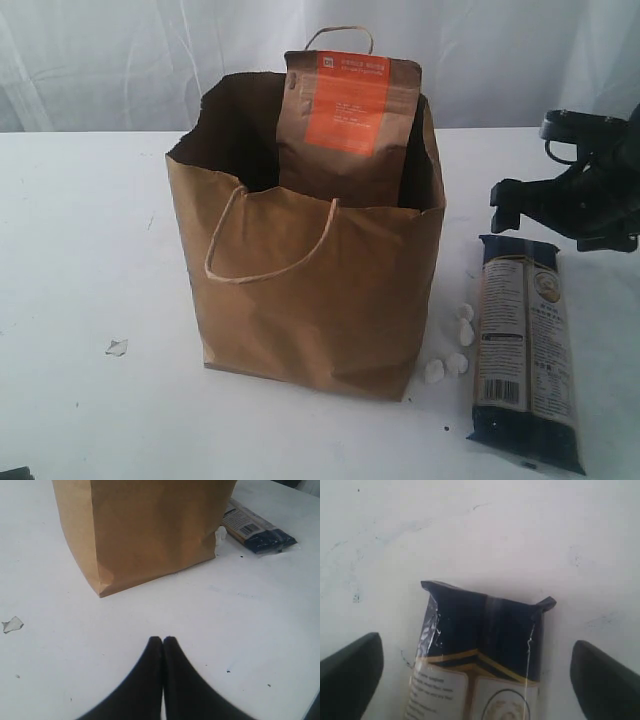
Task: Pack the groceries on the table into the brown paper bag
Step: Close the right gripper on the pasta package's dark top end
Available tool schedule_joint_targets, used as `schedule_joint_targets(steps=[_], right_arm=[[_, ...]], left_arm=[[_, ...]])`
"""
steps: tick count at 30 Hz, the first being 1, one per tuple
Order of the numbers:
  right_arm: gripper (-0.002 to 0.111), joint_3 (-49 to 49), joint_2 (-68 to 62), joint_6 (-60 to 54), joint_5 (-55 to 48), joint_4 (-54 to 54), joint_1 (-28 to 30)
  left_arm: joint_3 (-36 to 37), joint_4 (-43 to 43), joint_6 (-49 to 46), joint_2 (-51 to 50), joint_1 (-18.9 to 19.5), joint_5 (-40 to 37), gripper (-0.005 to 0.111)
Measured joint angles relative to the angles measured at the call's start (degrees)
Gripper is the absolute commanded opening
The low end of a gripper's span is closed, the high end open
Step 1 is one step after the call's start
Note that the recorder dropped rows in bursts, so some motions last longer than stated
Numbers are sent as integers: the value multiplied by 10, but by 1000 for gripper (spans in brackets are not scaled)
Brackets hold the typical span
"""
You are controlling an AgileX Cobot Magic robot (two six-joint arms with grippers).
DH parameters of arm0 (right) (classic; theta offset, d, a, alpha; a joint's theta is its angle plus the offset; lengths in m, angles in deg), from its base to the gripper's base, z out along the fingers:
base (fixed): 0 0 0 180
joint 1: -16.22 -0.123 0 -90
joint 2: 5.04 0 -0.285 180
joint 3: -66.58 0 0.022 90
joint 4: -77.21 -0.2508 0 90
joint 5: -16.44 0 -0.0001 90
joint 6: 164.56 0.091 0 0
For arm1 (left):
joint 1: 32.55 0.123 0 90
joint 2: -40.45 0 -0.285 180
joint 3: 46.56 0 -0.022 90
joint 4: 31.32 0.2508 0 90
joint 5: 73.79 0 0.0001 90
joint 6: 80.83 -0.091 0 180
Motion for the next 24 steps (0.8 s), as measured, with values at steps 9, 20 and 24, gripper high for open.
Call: schedule_joint_targets(steps=[9, 20, 24], right_arm=[[94, -13, -40, 5, 23, 0, -11], [94, -14, -71, 8, 33, 0, -11], [94, -14, -81, 8, 35, 2, -11]], left_arm=[[0, 0, 0, 0, 0, 0, 0], [0, 0, 0, 0, 0, 0, 0], [0, 0, 0, 0, 0, 0, 0]])
